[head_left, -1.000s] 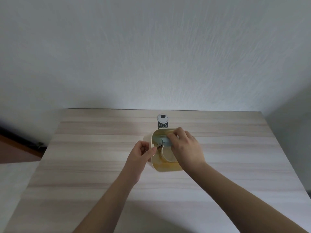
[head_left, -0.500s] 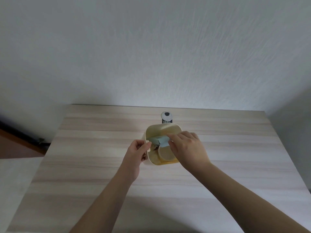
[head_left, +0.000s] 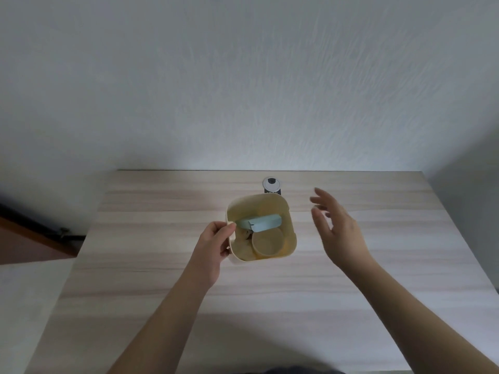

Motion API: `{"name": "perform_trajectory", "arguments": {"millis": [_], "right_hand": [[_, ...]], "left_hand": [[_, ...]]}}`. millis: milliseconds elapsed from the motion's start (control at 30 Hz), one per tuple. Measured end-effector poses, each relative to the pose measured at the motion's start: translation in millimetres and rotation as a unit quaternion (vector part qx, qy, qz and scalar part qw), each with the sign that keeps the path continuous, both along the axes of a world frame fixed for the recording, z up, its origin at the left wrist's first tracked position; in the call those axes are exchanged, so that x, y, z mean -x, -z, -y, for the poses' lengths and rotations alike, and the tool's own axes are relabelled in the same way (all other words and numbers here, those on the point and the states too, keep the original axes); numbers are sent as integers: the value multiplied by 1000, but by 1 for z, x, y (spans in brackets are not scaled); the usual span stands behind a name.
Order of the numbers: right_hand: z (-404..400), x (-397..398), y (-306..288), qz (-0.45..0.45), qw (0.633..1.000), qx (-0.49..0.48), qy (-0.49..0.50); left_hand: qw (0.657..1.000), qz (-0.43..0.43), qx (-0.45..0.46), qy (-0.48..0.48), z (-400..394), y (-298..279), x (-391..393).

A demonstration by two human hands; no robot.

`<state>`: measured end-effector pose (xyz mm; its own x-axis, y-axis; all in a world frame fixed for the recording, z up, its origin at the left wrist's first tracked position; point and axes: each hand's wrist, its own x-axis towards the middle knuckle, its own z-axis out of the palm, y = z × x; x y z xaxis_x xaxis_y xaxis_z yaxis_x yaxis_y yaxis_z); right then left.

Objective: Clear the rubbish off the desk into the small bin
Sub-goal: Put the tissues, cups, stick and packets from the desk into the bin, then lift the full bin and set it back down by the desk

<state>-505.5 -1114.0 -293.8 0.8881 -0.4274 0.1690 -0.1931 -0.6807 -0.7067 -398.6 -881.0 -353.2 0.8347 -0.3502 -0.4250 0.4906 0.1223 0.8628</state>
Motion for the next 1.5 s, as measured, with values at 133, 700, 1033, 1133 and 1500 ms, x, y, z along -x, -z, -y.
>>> {"name": "perform_trajectory", "arguments": {"millis": [133, 700, 1033, 1133, 1500], "right_hand": [[10, 15, 13, -60, 991, -121, 4], [11, 78, 36, -138, 962, -159, -172], [28, 136, 17, -75, 967, -174, -171], [39, 164, 13, -58, 966, -186, -171], [46, 213, 3, -42, 936, -234, -259]], "left_hand": [[1000, -1, -9, 15, -4, -1, -2], [982, -18, 7, 186, 16, -11, 32], [982, -54, 4, 181, 41, -36, 91], [979, -65, 26, 193, 51, -43, 113], [953, 34, 81, 289, 11, -54, 187]]}}
